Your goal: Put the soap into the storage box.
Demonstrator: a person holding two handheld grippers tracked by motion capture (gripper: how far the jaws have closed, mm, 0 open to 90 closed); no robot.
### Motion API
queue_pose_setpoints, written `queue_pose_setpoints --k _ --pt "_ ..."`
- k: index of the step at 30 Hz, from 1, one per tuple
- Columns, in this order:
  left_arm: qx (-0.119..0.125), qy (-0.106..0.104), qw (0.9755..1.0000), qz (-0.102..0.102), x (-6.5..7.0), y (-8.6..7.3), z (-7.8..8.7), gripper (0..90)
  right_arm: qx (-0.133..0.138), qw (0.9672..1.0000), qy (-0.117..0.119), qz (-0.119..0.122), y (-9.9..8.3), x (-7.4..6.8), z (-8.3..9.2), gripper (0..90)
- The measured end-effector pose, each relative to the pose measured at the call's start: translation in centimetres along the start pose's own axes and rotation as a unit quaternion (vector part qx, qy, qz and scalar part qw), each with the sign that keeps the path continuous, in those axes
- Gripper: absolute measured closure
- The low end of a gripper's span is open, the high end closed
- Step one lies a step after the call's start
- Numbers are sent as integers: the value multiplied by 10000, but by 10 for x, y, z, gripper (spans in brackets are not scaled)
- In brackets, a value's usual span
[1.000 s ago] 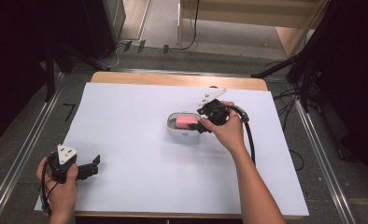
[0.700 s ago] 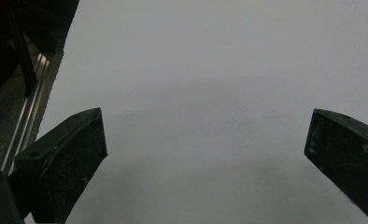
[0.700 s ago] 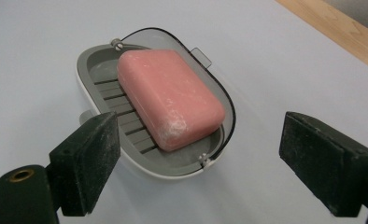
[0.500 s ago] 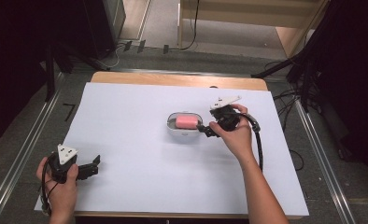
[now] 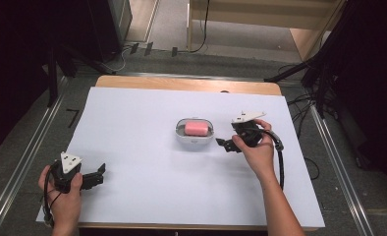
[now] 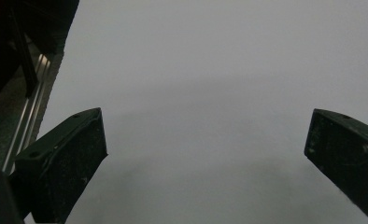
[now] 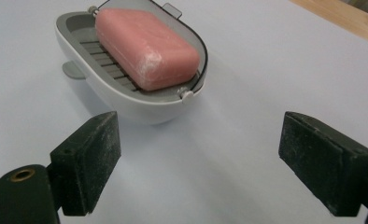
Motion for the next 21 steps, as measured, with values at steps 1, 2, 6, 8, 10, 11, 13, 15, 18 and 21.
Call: queue_pose_setpoints --k 1,2,6,8,10,11,13,15,18,21 --pt "0 1 10000 0 0 0 0 0 -7 10000 -26 -15 -5 0 1 135" --pt "0 1 10000 0 0 0 0 0 -7 10000 -26 -15 -5 0 1 135" --pt "-1 8 10000 -2 0 0 0 0 30 9999 -4 -131 -17 1 5 135" --pt "-1 9 10000 -2 0 0 0 0 50 9999 -12 -155 -18 1 6 135" --pt "-2 9 10000 -2 0 0 0 0 56 9998 -30 -179 -22 2 8 135" --pt "-2 10 10000 -3 0 0 0 0 73 9997 -41 -208 -26 2 10 135" --pt "-1 12 10000 -8 0 0 0 0 84 9998 -55 -199 -30 3 11 136" --pt "-1 12 10000 -9 0 0 0 0 92 9996 -96 -239 -33 4 13 136" --pt "0 12 10000 -8 0 0 0 0 124 9994 -145 -283 -39 7 15 136" --pt "-4 9 10000 -8 0 0 0 0 136 9992 -154 -331 -45 8 18 137"
Point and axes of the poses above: each handheld gripper's, and its own axes: z roughly backward along the jaws, y roughly out of its top, x roughly to its right, the point moved 10 cm from there along -z, roughly forward along the jaws, and after that the axes turned 4 degrees about -x, right-handed, at the moved point
